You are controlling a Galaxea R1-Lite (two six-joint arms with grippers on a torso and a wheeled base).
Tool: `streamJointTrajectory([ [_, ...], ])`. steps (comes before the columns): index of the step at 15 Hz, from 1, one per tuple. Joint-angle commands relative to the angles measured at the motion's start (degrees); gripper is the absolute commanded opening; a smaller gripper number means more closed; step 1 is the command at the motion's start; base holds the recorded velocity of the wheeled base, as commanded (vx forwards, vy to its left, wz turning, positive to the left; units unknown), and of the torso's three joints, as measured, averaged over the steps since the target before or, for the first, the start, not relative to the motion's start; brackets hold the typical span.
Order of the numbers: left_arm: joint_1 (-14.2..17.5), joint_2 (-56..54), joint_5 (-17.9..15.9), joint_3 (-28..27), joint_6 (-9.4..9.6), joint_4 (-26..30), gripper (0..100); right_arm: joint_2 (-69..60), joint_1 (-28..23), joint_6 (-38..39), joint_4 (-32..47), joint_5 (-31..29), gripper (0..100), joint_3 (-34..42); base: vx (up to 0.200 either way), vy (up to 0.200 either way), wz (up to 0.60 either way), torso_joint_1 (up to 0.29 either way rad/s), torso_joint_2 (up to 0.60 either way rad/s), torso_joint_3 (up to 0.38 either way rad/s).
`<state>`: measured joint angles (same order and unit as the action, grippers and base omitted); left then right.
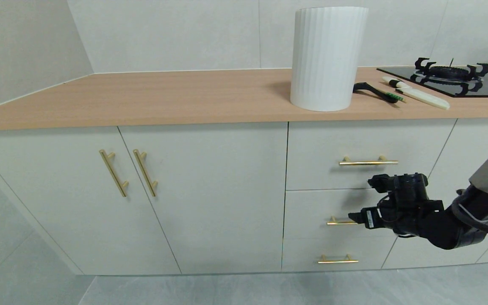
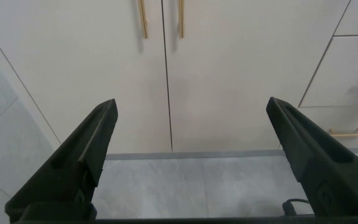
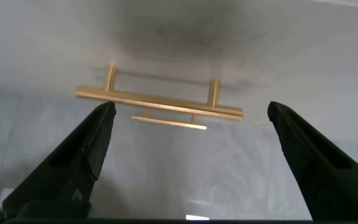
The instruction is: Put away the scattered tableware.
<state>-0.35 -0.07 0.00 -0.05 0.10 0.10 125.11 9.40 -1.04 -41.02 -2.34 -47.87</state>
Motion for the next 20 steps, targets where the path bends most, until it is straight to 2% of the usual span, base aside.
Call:
streamJointTrajectory([
  [1, 0.0, 0.1, 0.0, 0.0, -0.01, 0.0, 100, 3.2, 0.1, 0.0, -2.0, -0.7, 100, 0.1, 0.0, 0.0, 0.0, 0.0, 0.0, 0.0],
  [9, 0.0, 0.1, 0.0, 0.0, -0.01, 0.0, 100, 11.6, 0.1, 0.1, -12.1, -2.8, 100, -1.8, 0.0, 0.0, 0.0, 0.0, 0.0, 0.0],
  [12, 0.0, 0.1, 0.0, 0.0, -0.01, 0.0, 100, 13.8, 0.1, 0.2, -12.5, -5.7, 100, -3.5, 0.0, 0.0, 0.0, 0.0, 0.0, 0.0],
  [20, 0.0, 0.1, 0.0, 0.0, -0.01, 0.0, 100, 13.0, 0.1, 0.0, -11.7, -5.7, 100, -1.8, 0.0, 0.0, 0.0, 0.0, 0.0, 0.0],
])
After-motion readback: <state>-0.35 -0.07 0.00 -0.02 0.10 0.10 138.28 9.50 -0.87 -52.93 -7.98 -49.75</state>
